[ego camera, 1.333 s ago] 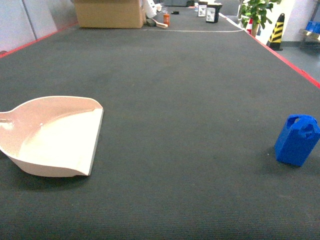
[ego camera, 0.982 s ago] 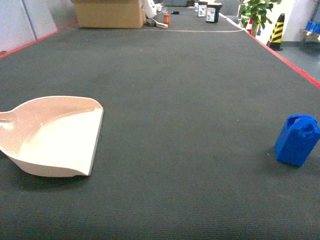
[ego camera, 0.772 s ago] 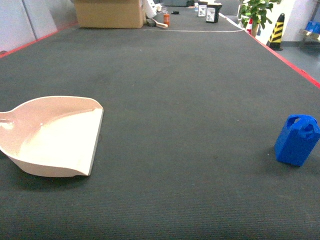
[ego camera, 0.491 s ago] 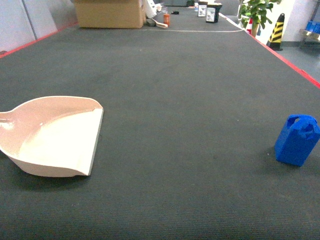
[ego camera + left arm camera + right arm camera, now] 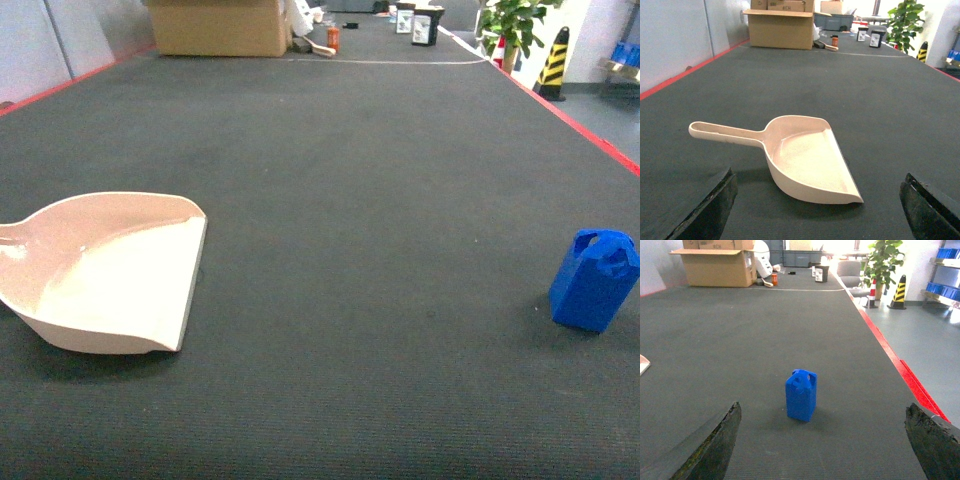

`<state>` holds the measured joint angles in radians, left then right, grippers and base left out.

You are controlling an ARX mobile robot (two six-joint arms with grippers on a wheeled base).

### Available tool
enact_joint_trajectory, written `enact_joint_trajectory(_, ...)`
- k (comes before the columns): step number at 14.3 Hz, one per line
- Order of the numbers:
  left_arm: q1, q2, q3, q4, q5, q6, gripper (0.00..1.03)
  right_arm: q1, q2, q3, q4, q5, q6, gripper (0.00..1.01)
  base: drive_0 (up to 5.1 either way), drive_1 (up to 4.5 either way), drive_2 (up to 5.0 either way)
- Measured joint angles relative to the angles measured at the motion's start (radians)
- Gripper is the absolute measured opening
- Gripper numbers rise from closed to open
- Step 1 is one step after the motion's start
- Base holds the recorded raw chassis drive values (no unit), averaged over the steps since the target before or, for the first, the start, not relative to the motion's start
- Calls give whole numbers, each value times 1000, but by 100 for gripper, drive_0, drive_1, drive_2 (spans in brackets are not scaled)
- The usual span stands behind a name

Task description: Place part in tray to right shelf

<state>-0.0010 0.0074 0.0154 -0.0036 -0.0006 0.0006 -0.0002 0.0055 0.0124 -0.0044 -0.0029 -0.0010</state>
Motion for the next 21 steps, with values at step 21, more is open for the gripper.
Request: enact_joint_trajectory(21,0,0,0,0,0,0,98,0,0,0,0,0,0,98,0,0,0)
